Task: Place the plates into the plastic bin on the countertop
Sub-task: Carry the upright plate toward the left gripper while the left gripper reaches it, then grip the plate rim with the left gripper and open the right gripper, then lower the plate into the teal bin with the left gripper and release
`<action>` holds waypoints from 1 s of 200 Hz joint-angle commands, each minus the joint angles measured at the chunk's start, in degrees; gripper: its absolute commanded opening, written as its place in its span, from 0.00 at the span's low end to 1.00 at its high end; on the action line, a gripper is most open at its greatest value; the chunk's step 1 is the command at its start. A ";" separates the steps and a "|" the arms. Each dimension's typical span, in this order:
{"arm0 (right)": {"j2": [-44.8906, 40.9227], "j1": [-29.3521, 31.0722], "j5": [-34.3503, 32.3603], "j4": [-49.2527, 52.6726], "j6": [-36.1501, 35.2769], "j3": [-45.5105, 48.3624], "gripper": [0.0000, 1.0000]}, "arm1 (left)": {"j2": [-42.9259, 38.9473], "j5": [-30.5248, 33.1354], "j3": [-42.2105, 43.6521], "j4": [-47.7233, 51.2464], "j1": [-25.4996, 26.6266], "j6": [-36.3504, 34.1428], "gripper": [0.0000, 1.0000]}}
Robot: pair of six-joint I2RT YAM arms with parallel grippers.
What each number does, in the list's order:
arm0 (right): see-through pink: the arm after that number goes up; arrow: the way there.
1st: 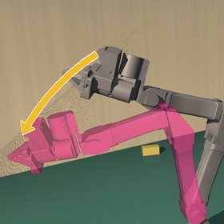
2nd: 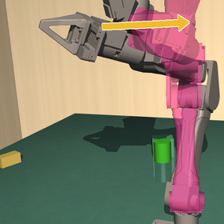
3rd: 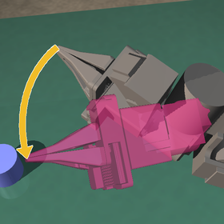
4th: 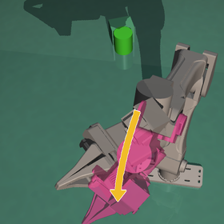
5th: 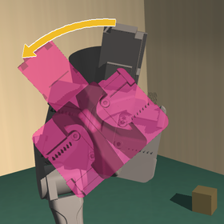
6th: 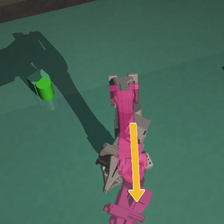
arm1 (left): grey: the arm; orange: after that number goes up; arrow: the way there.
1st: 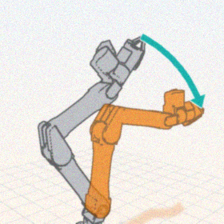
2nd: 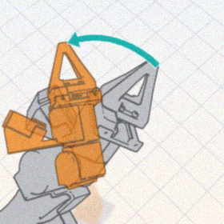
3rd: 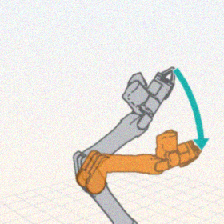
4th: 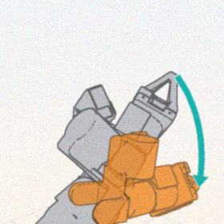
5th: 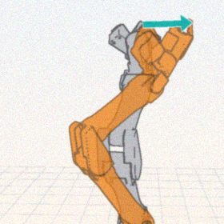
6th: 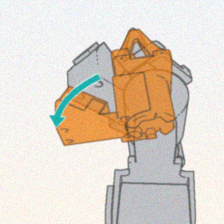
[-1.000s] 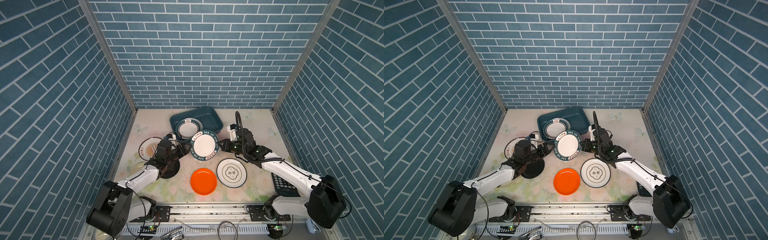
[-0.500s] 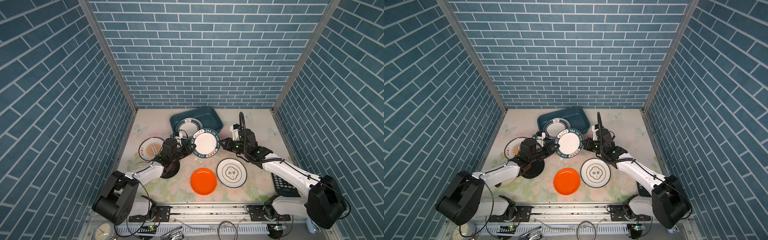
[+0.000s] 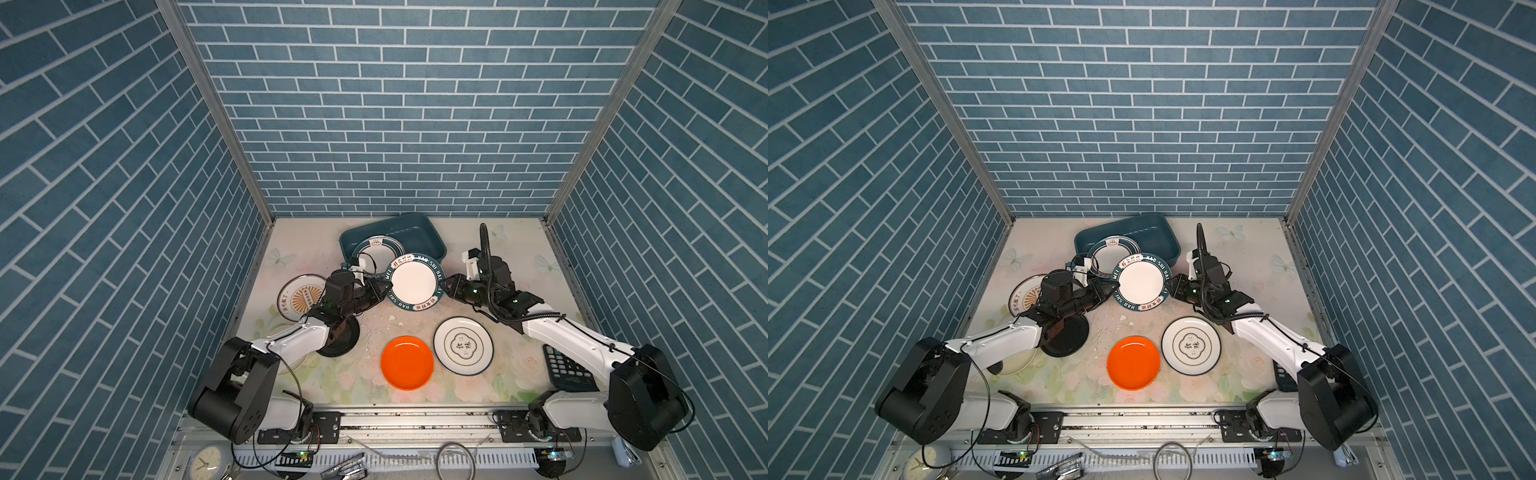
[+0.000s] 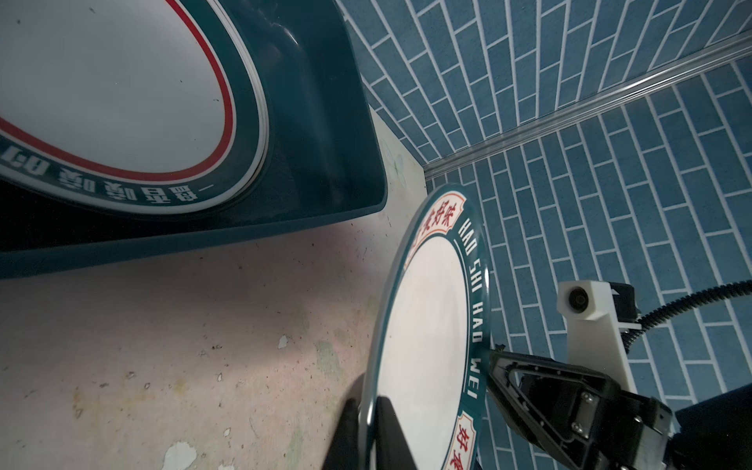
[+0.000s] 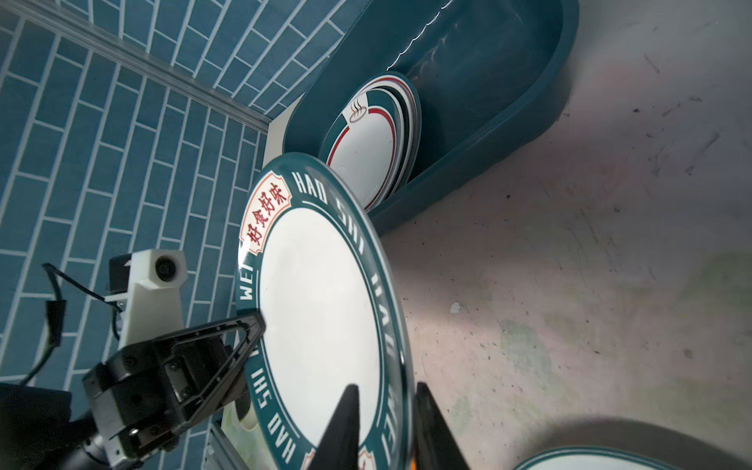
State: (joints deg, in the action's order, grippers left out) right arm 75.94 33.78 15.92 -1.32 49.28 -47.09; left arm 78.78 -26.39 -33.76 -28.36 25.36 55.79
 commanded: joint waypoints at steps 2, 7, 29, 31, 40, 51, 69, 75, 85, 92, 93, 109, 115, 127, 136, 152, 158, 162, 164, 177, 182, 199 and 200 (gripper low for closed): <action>0.87 0.70 2.25 -0.14 -1.92 -2.66 0.42 | 1.01 -2.06 -2.18 0.50 0.84 -1.99 0.00; 0.92 0.68 2.02 0.10 -2.12 -2.57 0.45 | 1.25 -2.11 -2.43 0.82 0.90 -2.13 0.00; 0.38 0.41 1.68 -0.55 -2.78 -1.42 0.60 | 2.10 -2.59 -4.47 2.47 0.85 -2.92 0.00; 0.24 0.41 1.62 -0.66 -2.78 -1.25 0.61 | 2.17 -2.61 -4.60 2.62 0.83 -2.95 0.00; -0.21 0.28 1.16 -0.92 -2.84 -0.66 0.64 | 2.42 -2.72 -5.36 3.25 0.83 -3.10 0.00; -0.74 0.15 0.51 -0.10 -3.46 -0.54 0.67 | 2.45 -2.96 -5.96 3.73 0.88 -3.22 0.00; -1.94 0.01 -1.40 2.05 -5.33 -0.42 0.73 | 2.17 -2.76 -5.97 4.79 0.89 -3.18 0.00; -2.38 -0.03 -2.10 2.76 -5.92 -0.33 0.76 | 2.00 -2.54 -7.56 5.50 0.83 -3.30 0.00; -3.25 -0.08 -3.11 3.82 -7.06 -0.16 0.79 | 1.83 -1.76 -8.09 6.79 0.84 -3.68 0.00; -3.73 -0.11 -3.22 4.28 -7.86 -0.11 0.81 | 1.80 -1.18 -8.65 7.98 0.84 -4.19 0.00; -3.80 -0.12 -3.20 4.39 -8.00 -0.11 0.81 | 1.76 -1.06 -8.76 8.19 0.88 -4.32 0.00; -4.92 -0.20 -3.13 6.05 -9.71 -0.19 0.84 | 1.75 0.76 -10.53 12.38 0.86 -5.78 0.00; -5.42 -0.20 -3.22 6.60 -10.27 -0.18 0.86 | 1.68 1.47 -11.29 13.93 0.88 -6.22 0.00; -6.63 -0.29 -3.66 7.73 -11.09 -0.03 0.87 | 1.35 2.99 -12.61 16.59 0.88 -7.27 0.00; -7.75 -0.34 -3.79 8.37 -11.46 0.18 0.88 | 1.04 4.66 -13.82 18.80 0.83 -7.91 0.00; -10.07 -0.47 -4.03 8.62 -11.66 1.30 0.89 | 0.76 7.88 -16.09 22.90 0.83 -9.81 0.00; -10.86 -0.53 -4.06 8.39 -11.59 1.83 0.90 | 0.92 9.03 -16.96 24.45 0.83 -10.53 0.00; -11.35 -0.66 -3.87 8.14 -11.53 2.18 0.91 | 1.02 9.78 -17.64 25.27 0.82 -11.04 0.00; -11.59 -0.71 -3.70 7.99 -11.49 2.33 0.92 | 1.17 10.13 -17.96 25.76 0.78 -11.29 0.00; -12.60 -1.48 -1.87 7.15 -11.40 3.13 0.92 | 2.01 12.36 -19.90 28.15 0.74 -13.04 0.00; -12.81 -1.74 -1.42 7.23 -11.32 3.23 0.92 | 2.32 13.10 -20.66 28.91 0.60 -13.60 0.00; -14.32 -2.40 -0.68 7.64 -11.48 3.62 0.92 | 4.00 15.25 -22.60 29.72 0.00 -14.49 0.00; -14.37 -2.45 -0.65 7.65 -11.48 3.64 0.92 | 4.09 15.42 -22.68 29.70 -0.03 -14.53 0.00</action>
State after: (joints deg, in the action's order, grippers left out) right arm 63.64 32.34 13.78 5.50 39.55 -44.51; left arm 81.52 -16.10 -52.80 -1.61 25.87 44.88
